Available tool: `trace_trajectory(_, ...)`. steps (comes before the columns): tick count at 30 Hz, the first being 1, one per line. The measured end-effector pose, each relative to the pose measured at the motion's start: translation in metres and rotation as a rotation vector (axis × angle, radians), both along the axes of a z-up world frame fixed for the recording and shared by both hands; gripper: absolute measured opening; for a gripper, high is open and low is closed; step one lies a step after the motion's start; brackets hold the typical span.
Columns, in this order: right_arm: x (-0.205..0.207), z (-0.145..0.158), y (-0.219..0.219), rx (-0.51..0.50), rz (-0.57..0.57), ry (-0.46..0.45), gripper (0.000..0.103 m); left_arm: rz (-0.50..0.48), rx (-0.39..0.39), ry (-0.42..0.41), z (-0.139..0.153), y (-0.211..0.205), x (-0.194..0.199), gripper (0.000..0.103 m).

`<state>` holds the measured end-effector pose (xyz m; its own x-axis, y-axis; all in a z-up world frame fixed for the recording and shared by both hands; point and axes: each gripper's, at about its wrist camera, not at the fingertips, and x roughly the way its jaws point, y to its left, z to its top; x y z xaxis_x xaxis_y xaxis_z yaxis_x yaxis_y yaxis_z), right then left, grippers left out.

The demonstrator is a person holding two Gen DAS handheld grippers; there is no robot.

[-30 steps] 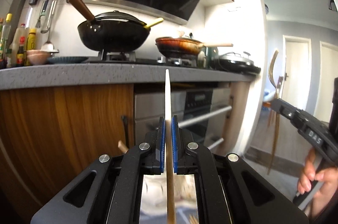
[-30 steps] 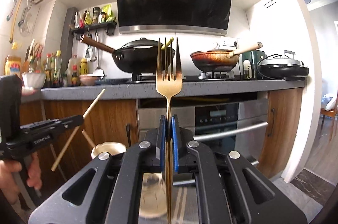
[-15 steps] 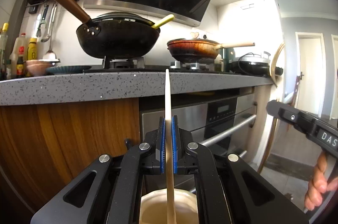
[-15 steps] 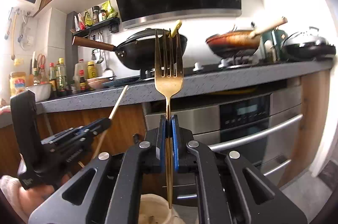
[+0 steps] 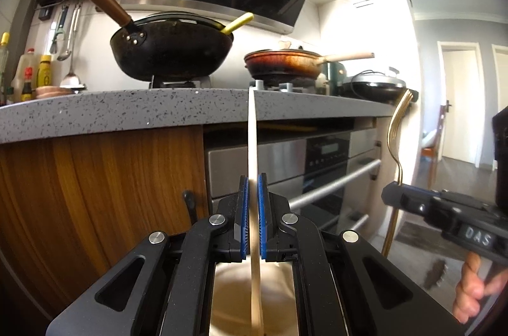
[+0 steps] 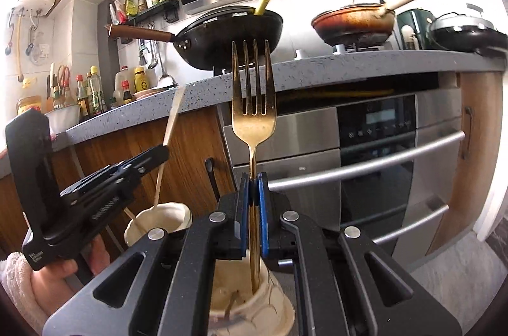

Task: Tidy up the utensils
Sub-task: 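Release the chopstick into the larger pot while the right gripper drops the gold fork into the smaller pot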

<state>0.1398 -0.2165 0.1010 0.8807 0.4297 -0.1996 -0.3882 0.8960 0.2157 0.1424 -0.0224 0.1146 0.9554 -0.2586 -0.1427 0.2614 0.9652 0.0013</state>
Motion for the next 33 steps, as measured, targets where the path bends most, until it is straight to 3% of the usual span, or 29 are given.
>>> trace_trajectory(7, -0.011, -0.004, -0.001, -0.002, -0.026, -0.005, 0.006, -0.005, -0.014, 0.035, -0.009, 0.016, -0.021, 0.006)
trace_trajectory(15, -0.004, -0.02, 0.002, -0.013, -0.019, 0.06, 0.006, -0.005, 0.004, 0.051, -0.014, 0.02, -0.034, 0.007)
trace_trajectory(20, -0.003, -0.022, -0.002, 0.01, -0.016, 0.074, 0.006, -0.008, 0.03, 0.046, -0.013, 0.015, -0.038, 0.018)
trace_trajectory(22, -0.002, -0.023, -0.004, 0.015, -0.025, 0.081, 0.006, -0.016, 0.026, 0.05, -0.012, 0.014, -0.039, 0.032)
trace_trajectory(24, -0.001, -0.025, -0.006, 0.015, -0.042, 0.091, 0.007, -0.023, 0.018, 0.043, -0.011, 0.014, -0.042, 0.038)
trace_trajectory(27, 0.002, -0.028, -0.01, 0.032, -0.044, 0.109, 0.015, -0.027, 0.024, 0.039, -0.01, 0.011, -0.043, 0.038)
trace_trajectory(33, 0.002, -0.029, -0.01, 0.032, -0.05, 0.108, 0.015, -0.033, 0.023, 0.042, -0.01, 0.009, -0.044, 0.039)
